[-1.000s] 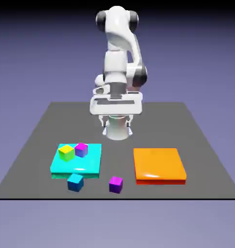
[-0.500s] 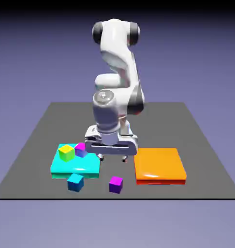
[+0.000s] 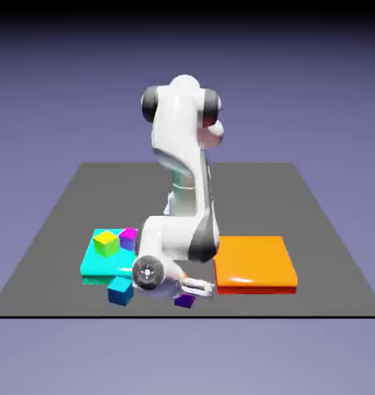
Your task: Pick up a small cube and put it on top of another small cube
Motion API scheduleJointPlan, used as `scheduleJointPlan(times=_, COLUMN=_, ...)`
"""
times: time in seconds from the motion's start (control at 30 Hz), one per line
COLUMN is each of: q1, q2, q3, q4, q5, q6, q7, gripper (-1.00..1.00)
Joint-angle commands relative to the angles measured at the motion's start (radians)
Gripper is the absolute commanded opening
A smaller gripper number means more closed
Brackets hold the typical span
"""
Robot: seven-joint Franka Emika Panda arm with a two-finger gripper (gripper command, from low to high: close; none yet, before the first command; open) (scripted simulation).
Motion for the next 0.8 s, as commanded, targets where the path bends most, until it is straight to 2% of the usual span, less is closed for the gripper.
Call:
scheduleJointPlan(times=0.0, q1=0.004, q2=0.004, q3=0.002, q4=-0.036, q5=0.003, q6=0.04, q7=-0.004, gripper=0.0)
scheduleJointPlan(times=0.07, q1=0.011, q2=0.012, q3=0.005, q4=-0.107, q5=0.01, q6=0.118, q7=-0.012, gripper=0.0)
scheduleJointPlan(times=0.1, q1=0.011, q2=0.012, q3=0.005, q4=-0.107, q5=0.01, q6=0.118, q7=-0.012, gripper=-1.0)
scheduleJointPlan(times=0.27, q1=-0.003, q2=-0.005, q3=-0.004, q4=0.034, q5=-0.005, q6=-0.039, q7=0.002, gripper=-1.0)
scheduleJointPlan(times=0.77, q1=0.312, q2=-0.416, q3=-0.547, q4=-0.46, q5=-0.464, q6=0.133, q7=-0.625, gripper=-1.0)
